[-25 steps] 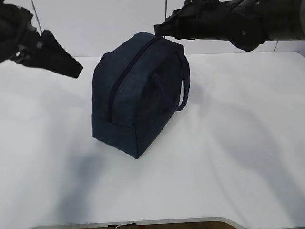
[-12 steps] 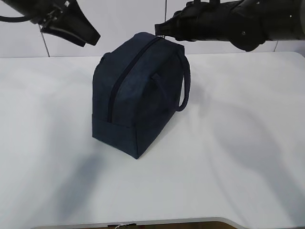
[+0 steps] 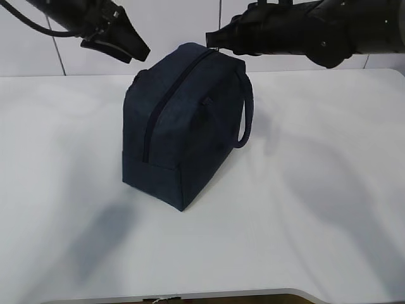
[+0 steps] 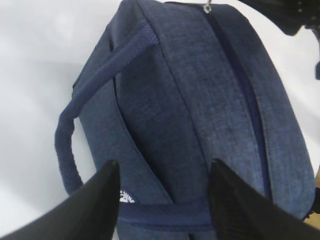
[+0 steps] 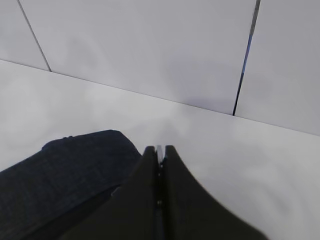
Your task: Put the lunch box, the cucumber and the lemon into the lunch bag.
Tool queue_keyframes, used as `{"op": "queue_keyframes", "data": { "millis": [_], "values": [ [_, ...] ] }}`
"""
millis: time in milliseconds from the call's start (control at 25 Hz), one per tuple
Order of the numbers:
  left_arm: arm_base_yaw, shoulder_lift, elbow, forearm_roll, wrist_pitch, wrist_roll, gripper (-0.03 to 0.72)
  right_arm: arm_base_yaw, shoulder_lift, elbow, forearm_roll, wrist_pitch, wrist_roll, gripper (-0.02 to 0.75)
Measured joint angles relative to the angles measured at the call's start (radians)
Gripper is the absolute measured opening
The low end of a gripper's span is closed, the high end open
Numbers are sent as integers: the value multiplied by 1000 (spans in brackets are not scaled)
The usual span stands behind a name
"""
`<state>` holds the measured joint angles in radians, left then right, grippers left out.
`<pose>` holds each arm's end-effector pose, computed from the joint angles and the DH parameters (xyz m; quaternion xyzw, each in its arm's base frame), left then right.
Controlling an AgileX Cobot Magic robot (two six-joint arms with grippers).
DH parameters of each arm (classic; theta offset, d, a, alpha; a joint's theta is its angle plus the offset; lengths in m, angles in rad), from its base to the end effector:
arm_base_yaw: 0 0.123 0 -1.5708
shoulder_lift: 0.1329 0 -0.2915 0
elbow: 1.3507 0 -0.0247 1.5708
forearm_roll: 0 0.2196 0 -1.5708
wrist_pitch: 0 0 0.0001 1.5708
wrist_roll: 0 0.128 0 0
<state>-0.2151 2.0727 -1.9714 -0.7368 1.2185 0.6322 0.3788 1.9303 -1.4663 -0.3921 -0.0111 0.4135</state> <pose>0.4083 -0.1719 0.2897 0.3182 0.8653 -0.3139 0.2269 0.4370 0.1745 0.2761 -0.1477 0.8108 0.1143 0.5547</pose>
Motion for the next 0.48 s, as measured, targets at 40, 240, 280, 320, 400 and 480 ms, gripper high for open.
{"op": "queue_keyframes", "data": {
  "millis": [40,240,280,320,400,480],
  "values": [
    [0,6,0,-2,0,-2,389,0,0,0,0,0,0,6],
    [-23,30,-2,-6,0,-2,389,0,0,-2,0,0,2,6],
    [-28,32,-4,-7,0,-2,389,0,0,-2,0,0,2,6],
    [-36,34,-4,-7,0,-2,389,0,0,-2,0,0,2,6],
    [-45,35,-4,-7,0,-2,389,0,0,-2,0,0,2,6],
    [-52,35,-4,-11,0,-2,389,0,0,-2,0,0,2,6]
  ]
}}
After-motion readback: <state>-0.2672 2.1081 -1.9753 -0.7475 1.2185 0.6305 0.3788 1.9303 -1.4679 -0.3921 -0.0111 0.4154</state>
